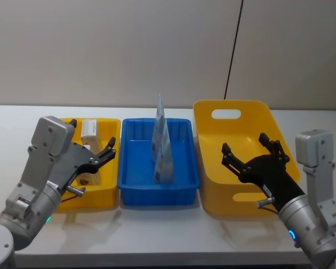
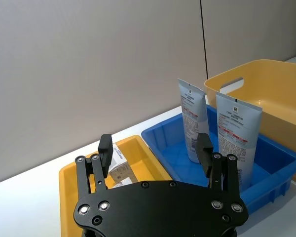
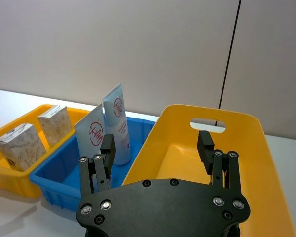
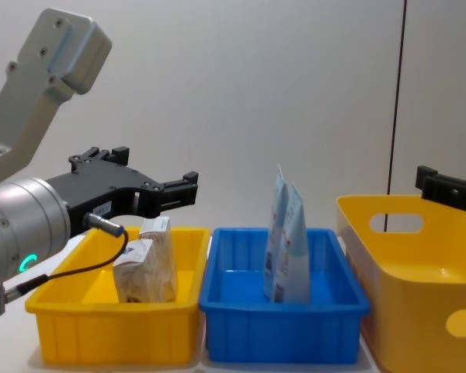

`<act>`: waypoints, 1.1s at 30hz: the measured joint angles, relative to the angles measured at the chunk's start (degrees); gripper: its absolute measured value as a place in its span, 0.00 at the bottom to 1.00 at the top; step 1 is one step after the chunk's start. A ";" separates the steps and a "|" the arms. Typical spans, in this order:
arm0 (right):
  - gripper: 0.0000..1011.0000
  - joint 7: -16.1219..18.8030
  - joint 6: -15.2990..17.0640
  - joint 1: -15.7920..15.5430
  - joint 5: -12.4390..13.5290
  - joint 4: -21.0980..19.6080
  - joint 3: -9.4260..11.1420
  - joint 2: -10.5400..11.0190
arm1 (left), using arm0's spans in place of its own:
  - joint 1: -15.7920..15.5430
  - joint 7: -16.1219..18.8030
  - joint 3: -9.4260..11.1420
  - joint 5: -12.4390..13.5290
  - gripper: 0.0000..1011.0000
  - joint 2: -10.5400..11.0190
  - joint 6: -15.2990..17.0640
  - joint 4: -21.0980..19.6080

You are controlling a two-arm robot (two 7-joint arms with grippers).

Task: Bimanual collaborative sorting of washing and personal care products

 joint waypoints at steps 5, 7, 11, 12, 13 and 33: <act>0.99 0.00 0.00 0.00 0.00 0.00 0.00 0.00 | 0.00 0.00 0.00 0.00 0.99 0.00 0.00 0.00; 0.99 0.00 0.00 0.00 0.00 0.00 0.00 0.00 | 0.00 0.00 0.00 0.00 0.99 0.00 0.00 0.00; 0.99 0.00 0.00 0.00 0.00 0.00 0.00 0.00 | 0.00 0.00 0.00 -0.01 0.99 0.00 0.00 0.00; 0.99 0.00 0.00 0.00 0.00 0.00 0.00 0.00 | 0.00 0.00 0.00 0.00 0.99 0.00 0.00 0.00; 0.99 0.00 0.00 0.00 0.00 0.00 0.00 0.00 | 0.00 0.00 0.00 0.00 0.99 0.00 0.00 0.00; 0.99 0.00 0.00 0.00 0.00 0.00 0.00 0.00 | 0.00 0.00 0.00 0.00 0.99 0.00 0.00 0.00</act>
